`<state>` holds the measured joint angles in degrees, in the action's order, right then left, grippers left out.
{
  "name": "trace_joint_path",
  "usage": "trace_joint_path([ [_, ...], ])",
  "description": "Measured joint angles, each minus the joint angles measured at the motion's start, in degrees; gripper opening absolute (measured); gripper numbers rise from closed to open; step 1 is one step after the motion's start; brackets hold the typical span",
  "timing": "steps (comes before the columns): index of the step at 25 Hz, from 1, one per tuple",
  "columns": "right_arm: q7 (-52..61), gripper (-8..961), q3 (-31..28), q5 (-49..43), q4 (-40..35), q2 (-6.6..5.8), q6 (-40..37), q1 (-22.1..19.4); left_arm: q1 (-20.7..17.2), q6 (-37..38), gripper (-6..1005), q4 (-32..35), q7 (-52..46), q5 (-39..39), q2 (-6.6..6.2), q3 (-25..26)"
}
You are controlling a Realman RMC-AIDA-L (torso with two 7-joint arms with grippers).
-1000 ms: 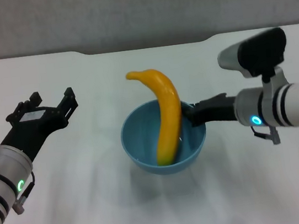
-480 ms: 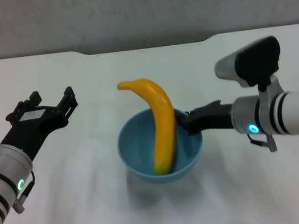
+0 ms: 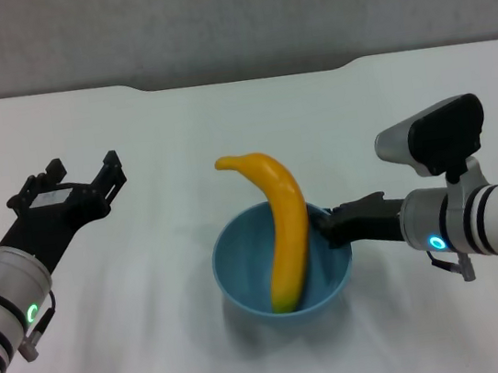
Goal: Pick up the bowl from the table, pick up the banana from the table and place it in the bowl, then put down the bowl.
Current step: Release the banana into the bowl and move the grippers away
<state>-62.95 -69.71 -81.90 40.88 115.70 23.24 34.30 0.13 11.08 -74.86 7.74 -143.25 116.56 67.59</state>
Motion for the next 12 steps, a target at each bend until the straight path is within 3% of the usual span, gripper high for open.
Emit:
trace_joint_path([
  [12, -0.10, 43, 1.29, 0.13, -0.02, 0.05, -1.19, -0.76, -0.05, 0.00, 764, 0.06, 0.00, -0.06, 0.05, -0.09],
])
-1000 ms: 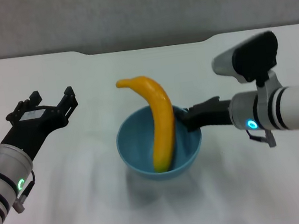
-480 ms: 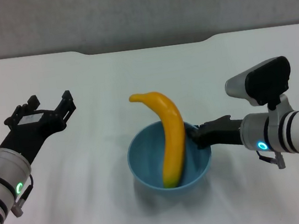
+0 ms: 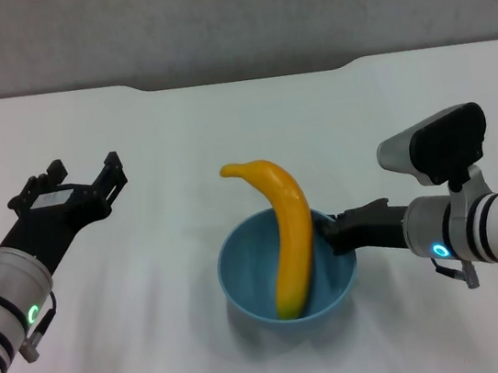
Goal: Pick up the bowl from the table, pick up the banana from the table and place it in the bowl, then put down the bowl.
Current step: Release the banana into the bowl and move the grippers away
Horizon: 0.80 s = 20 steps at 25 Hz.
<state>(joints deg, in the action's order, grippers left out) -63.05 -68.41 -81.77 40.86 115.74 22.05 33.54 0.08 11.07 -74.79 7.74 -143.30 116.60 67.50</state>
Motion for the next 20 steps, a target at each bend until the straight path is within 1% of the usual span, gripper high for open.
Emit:
trace_joint_path([
  [10, -0.04, 45, 0.48, -0.01, -0.51, -0.08, -0.32, -0.16, -0.08, 0.00, 764, 0.10, 0.00, 0.01, 0.03, 0.00],
  [16, -0.06, 171, 0.65, -0.04, -0.38, -0.08, -0.49, -0.20, -0.51, 0.00, 764, 0.10, 0.00, 0.00, 0.03, -0.01],
  [20, -0.06, 236, 0.33, -0.06, 1.01, -0.21, -0.52, -1.28, -0.68, 0.00, 763, 0.09, 0.00, 0.05, 0.00, 0.00],
])
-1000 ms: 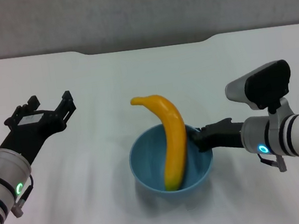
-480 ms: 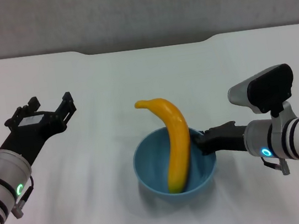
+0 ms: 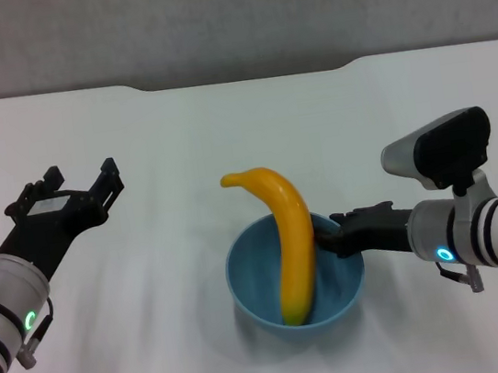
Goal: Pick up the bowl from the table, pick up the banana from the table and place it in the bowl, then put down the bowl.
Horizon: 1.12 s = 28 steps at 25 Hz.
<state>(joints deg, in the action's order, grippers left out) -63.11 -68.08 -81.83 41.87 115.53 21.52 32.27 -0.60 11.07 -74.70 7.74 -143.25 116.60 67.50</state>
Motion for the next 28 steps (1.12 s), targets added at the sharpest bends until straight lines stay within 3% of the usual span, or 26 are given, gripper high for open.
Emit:
trace_joint_path([
  [7, -0.26, 349, 0.00, -0.92, 4.48, -0.30, -0.72, -2.92, -0.61, 0.10, 763, -0.01, 0.00, 0.10, -0.06, 0.12],
  [12, -0.41, 591, -0.88, -4.77, 10.18, -0.40, -1.60, -7.56, -1.83, 1.73, 763, -0.14, 0.00, 0.14, -0.06, 0.46],
  [15, -0.42, 825, -1.06, -8.69, 14.72, -0.43, -4.00, -11.34, -2.35, 2.27, 763, -0.15, 0.00, 0.16, -0.06, 0.92],
  [20, -0.51, 890, -0.37, -16.76, 21.86, -0.40, -9.99, -16.35, -2.80, 2.35, 763, -0.11, -0.01, 0.17, -0.06, 1.60],
  [28, -0.52, 884, 3.30, -27.65, 27.14, -0.41, -16.49, -20.27, -3.70, 3.96, 762, 0.02, -0.01, -0.02, -0.06, 1.71],
])
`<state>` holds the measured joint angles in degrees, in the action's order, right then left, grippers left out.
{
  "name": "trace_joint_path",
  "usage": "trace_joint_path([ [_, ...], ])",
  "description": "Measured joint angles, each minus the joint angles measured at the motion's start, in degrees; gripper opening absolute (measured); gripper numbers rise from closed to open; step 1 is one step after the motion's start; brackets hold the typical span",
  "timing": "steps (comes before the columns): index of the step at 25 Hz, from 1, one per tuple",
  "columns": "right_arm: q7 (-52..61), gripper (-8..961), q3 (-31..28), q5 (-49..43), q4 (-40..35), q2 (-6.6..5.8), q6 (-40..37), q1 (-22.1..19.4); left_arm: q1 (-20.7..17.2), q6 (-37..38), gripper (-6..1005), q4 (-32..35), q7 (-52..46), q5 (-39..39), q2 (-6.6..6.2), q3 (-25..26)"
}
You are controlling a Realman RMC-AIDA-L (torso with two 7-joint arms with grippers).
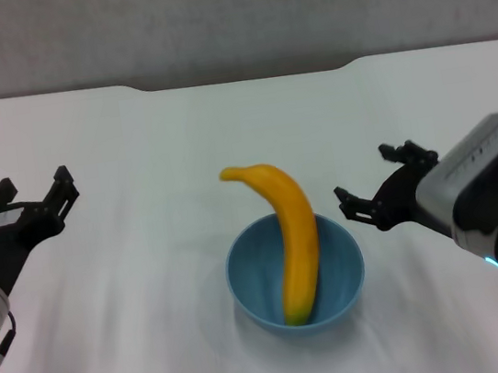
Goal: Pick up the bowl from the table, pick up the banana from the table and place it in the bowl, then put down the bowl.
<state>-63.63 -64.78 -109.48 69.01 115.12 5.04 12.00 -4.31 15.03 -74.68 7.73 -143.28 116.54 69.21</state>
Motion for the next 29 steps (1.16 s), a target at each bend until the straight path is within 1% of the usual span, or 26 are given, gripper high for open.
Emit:
trace_joint_path([
  [1, 0.00, 884, 1.00, -1.86, 0.60, 0.01, -1.88, -0.80, -0.09, 0.93, 762, 0.20, 0.05, -0.12, -0.01, -0.16],
  [3, 0.00, 884, 4.11, -6.47, 1.54, 0.01, -8.83, -3.04, -0.15, 1.96, 762, 0.58, 0.18, -0.18, -0.03, -0.42],
  [5, 0.00, 884, 7.80, -9.51, 1.07, 0.04, -18.02, -4.90, -0.19, 6.27, 762, 2.37, 0.97, -0.76, -0.05, -1.68],
  [9, 0.70, 884, 15.45, -11.15, -3.44, 0.09, -37.02, -6.19, -0.34, 20.61, 761, 8.23, 2.01, -5.02, -0.02, -6.15],
  [10, 1.65, 884, 16.90, -11.10, -4.78, 0.14, -40.62, -6.23, -0.18, 28.79, 760, 12.26, 2.03, -8.02, 0.10, -7.95],
  [11, 3.22, 884, 18.03, -11.03, -5.98, 0.12, -43.92, -6.25, -0.18, 28.79, 760, 12.26, 2.03, -8.02, 0.10, -7.95],
  [12, 5.46, 884, 19.01, -11.06, -7.20, 0.12, -46.57, -6.16, 0.42, 33.59, 759, 15.27, 2.04, -9.34, 0.21, -8.84],
  [13, 8.03, 884, 19.59, -11.12, -8.21, 0.09, -48.14, -6.06, 1.19, 37.24, 758, 18.22, 2.03, -10.07, 0.27, -9.56],
  [15, 13.84, 884, 20.43, -11.34, -10.83, 0.03, -51.27, -5.84, 2.75, 42.23, 757, 22.76, 1.94, -10.36, 0.32, -10.59],
  [16, 16.32, 884, 20.79, -11.44, -12.38, 0.03, -52.77, -5.71, 4.33, 45.14, 757, 26.71, 1.67, -10.13, 0.41, -11.34],
  [17, 18.79, 884, 21.15, -11.46, -13.96, 0.04, -54.28, -5.62, 4.42, 45.28, 756, 26.95, 1.65, -10.12, 0.41, -11.37],
  [19, 23.16, 884, 21.94, -11.49, -16.81, 0.09, -56.96, -5.42, 5.79, 47.22, 756, 30.30, 0.89, -9.89, 0.56, -11.73],
  [22, 31.37, 884, 22.74, -11.54, -20.72, 0.10, -60.58, -5.05, 7.48, 47.75, 756, 34.00, -1.96, -8.56, 0.63, -11.78],
  [23, 37.45, 884, 23.05, -11.59, -23.52, 0.11, -62.62, -4.67, 8.08, 47.77, 756, 35.23, -3.77, -7.77, 0.63, -11.79],
  [24, 37.45, 884, 23.05, -11.59, -23.52, 0.11, -62.62, -4.67, 8.33, 47.77, 756, 35.97, -4.98, -7.40, 0.63, -11.79],
  [25, 43.37, 884, 23.22, -11.63, -26.69, 0.10, -63.64, -3.99, 8.93, 47.72, 756, 37.54, -8.45, -6.73, 0.57, -11.72],
  [26, 46.10, 884, 23.33, -11.67, -28.27, 0.10, -63.89, -3.65, 9.50, 47.68, 756, 38.99, -11.34, -6.55, 0.49, -11.65],
  [29, 49.86, 884, 23.48, -11.67, -31.01, 0.17, -64.03, -3.25, 10.24, 47.81, 756, 40.83, -13.78, -6.46, 0.45, -11.63],
])
